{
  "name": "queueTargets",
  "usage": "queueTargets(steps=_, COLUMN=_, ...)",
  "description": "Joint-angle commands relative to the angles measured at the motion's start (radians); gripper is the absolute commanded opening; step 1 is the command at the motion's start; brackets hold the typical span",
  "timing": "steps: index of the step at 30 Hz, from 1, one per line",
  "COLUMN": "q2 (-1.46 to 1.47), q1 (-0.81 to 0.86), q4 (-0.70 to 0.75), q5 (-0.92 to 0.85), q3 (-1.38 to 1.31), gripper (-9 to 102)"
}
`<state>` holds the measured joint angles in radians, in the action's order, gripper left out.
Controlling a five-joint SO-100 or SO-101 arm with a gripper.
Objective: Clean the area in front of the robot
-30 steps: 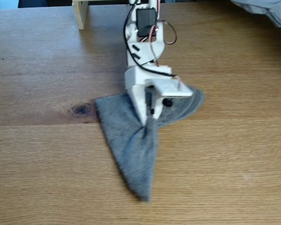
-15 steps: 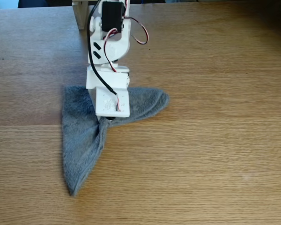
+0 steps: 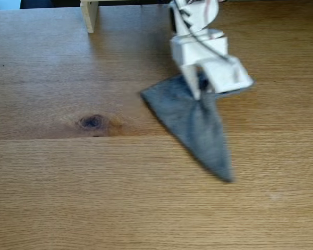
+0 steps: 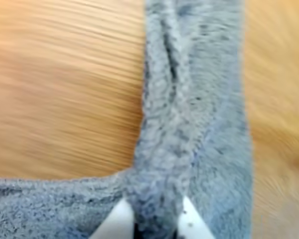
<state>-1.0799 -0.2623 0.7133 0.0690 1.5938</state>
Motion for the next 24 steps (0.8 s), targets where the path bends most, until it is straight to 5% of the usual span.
queueTargets(steps=1, q2=-0.137, q1=-0.064, q4=-0.202, q5=-0.006, q3=0.064, gripper=0)
queueTargets(steps=10, q2=0.227, q1=0.115, q4=-0.891, q5=-0.281, q3=0.212, gripper=0)
queueTargets(steps=18, q2=0.35, q1=0.327, q4=-1.037, q5=-0.403, q3=0.209, gripper=0)
queueTargets(steps=24, q2=0.405, q1=0.453, q4=-1.014, q5=-0.416, q3=0.04, gripper=0)
